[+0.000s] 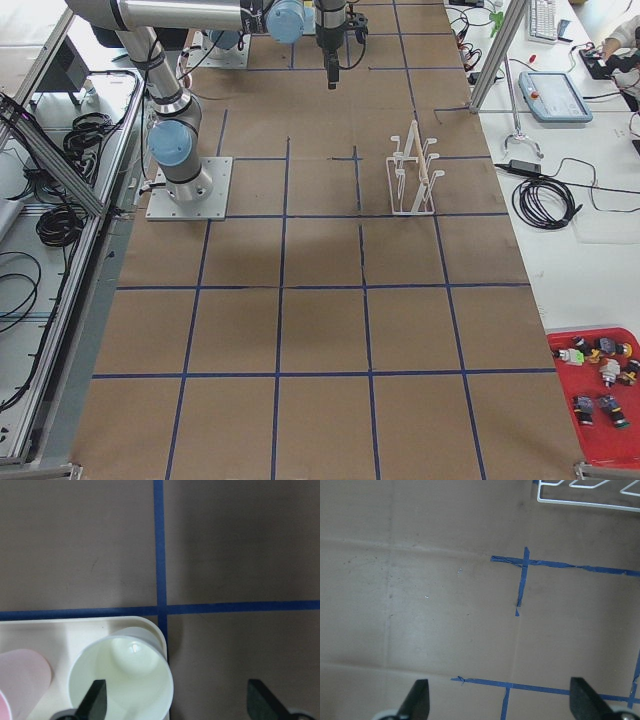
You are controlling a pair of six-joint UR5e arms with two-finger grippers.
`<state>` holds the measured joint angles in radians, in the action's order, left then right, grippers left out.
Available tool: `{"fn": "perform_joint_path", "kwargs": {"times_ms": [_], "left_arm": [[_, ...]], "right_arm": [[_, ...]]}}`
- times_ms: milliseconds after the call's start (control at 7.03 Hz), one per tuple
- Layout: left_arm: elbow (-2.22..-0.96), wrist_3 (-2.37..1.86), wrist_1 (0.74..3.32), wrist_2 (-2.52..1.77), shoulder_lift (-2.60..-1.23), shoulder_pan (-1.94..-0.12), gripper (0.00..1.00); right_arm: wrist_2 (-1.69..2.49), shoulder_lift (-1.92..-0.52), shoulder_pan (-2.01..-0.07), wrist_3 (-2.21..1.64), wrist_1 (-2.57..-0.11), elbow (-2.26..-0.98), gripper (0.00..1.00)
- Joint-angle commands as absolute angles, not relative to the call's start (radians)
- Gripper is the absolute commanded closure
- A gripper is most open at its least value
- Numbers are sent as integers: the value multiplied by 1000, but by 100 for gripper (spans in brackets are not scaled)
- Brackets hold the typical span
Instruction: Transfer IKEA cup to right arm and place on rack
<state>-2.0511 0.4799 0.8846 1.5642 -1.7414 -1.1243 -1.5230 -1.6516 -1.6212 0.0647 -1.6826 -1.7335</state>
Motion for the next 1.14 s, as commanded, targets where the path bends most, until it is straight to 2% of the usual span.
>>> {"fn": "perform_joint_path", "kwargs": {"times_ms": [0,569,712,996], "left_arm": [[-2082,489,879,1566,-1744,-1123,0],[-2068,494,873,1571,-1770,-1118,1],[-2066,495,873,1575,-1770,-1117,20],[-2059,494,885,1600,-1773,-1117,82]], "right_arm": [[-1516,-1648,-1621,63,-1683,-1735,0],[-1519,-1648,-1621,64,-1683,-1735,0],[-1514,-1644,-1621,60,-1684,-1735,0],[-1513,-1644,-1623,61,-1684,-1735,0]]}}
